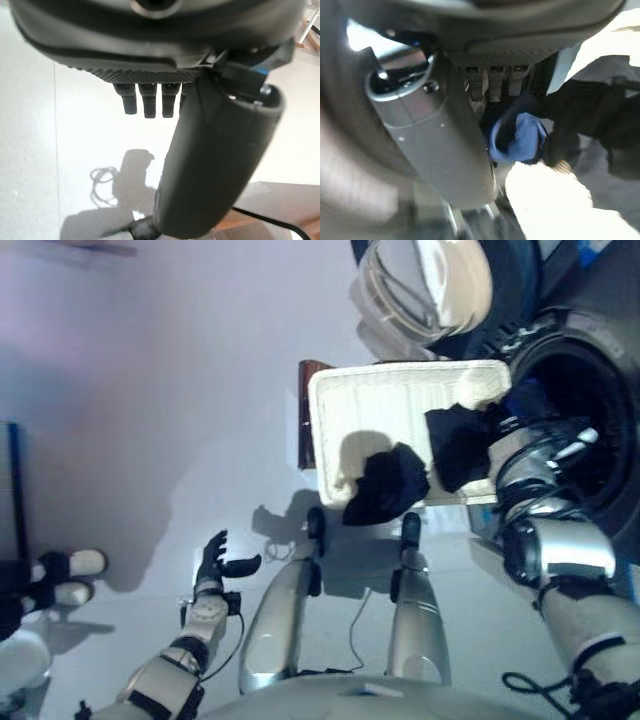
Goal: Pick up the clothes and place them into the washing machine
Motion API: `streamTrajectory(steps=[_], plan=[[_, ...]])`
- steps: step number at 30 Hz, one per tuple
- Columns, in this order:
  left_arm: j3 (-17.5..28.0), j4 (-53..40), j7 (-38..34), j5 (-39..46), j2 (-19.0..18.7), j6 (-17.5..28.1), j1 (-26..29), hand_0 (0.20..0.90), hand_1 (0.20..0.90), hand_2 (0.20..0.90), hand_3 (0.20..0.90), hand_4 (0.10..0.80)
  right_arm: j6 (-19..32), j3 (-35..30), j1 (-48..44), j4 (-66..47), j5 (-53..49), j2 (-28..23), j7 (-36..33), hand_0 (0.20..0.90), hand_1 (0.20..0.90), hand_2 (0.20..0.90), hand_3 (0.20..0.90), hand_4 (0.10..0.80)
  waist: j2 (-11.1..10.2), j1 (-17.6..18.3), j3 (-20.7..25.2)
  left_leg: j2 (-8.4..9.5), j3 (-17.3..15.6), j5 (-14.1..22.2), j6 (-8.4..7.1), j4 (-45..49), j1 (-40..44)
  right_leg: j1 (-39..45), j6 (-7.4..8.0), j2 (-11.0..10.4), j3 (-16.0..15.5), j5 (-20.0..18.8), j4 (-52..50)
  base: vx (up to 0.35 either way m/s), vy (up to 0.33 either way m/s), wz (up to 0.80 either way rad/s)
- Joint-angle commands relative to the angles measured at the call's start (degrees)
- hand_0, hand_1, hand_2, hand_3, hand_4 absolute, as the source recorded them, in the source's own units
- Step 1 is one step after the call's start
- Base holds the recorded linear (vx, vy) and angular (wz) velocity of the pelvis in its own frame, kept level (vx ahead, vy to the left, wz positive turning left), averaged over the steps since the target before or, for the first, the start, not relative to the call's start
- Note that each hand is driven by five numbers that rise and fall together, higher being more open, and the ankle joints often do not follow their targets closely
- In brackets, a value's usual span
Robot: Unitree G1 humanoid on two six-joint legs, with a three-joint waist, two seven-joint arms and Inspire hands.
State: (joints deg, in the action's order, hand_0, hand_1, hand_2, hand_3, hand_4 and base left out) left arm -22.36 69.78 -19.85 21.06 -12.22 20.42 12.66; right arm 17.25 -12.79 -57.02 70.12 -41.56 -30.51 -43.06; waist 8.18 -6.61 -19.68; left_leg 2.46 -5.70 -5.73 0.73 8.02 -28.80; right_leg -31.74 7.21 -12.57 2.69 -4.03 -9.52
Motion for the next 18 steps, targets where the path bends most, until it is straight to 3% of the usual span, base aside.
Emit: streamTrajectory(steps=[1, 4, 7, 11, 18], plan=[[0.8, -0.6, -3.2, -1.6, -0.4, 3.0, -4.8, 0.900, 0.900, 0.900, 0.900, 0.800, -1.5, 11.4, -2.1, -4.4, 20.9, -11.7, -7.6, 0.900, 0.900, 0.900, 0.900, 0.800, 7.4, -2.3, 3.3, 2.30, 2.7, -2.5, -2.20, -4.9, -3.3, -1.3, -1.87, 1.1, 0.3, 2.5, -3.7, 0.014, 0.045, 0.10], [0.7, -0.5, -3.9, -2.9, -0.2, 3.0, -4.3, 0.900, 0.900, 0.900, 0.900, 0.800, -1.3, 15.7, -4.9, -2.7, 18.6, -13.1, -2.6, 0.900, 0.900, 0.900, 0.900, 0.800, 8.0, -2.7, 3.4, 2.41, 2.6, -2.6, -2.33, -5.0, -3.2, -1.6, -1.86, 1.1, 0.6, 2.6, -4.3, 0.045, 0.017, 0.05], [1.3, 0.9, -3.9, -2.3, -0.3, 2.5, -4.1, 0.900, 0.900, 0.900, 0.900, 0.800, -0.9, 17.9, -4.0, -4.2, 18.4, -9.4, 0.9, 0.900, 0.900, 0.900, 0.900, 0.800, 7.4, -2.4, 3.6, 2.43, 2.3, -2.4, -2.20, -4.9, -2.7, -1.4, -1.88, 1.6, 1.0, 2.8, -4.5, 0.072, -0.003, -0.05], [2.0, 1.3, -3.4, -1.2, 0.0, 2.5, -3.5, 0.900, 0.900, 0.900, 0.900, 0.800, -1.5, 21.0, -0.4, -10.5, 23.7, -5.1, 2.8, 0.900, 0.900, 0.900, 0.900, 0.800, 5.8, -1.4, 3.1, 2.03, 2.3, -2.2, -2.10, -4.6, -2.4, -0.7, -1.93, 2.0, 0.7, 2.9, -4.6, 0.034, -0.012, -0.02], [2.4, 1.2, -3.0, -0.7, -0.2, 2.8, -2.8, 0.900, 0.900, 0.900, 0.900, 0.800, -1.4, 23.0, 5.4, -17.5, 26.6, -2.1, 6.3, 0.900, 0.900, 0.900, 0.900, 0.800, 2.4, 0.2, 1.6, 1.29, 2.6, -2.0, -2.03, -3.9, -2.4, -0.1, -2.17, 2.6, -0.3, 2.5, -4.5, 0.001, -0.034, 0.00]])
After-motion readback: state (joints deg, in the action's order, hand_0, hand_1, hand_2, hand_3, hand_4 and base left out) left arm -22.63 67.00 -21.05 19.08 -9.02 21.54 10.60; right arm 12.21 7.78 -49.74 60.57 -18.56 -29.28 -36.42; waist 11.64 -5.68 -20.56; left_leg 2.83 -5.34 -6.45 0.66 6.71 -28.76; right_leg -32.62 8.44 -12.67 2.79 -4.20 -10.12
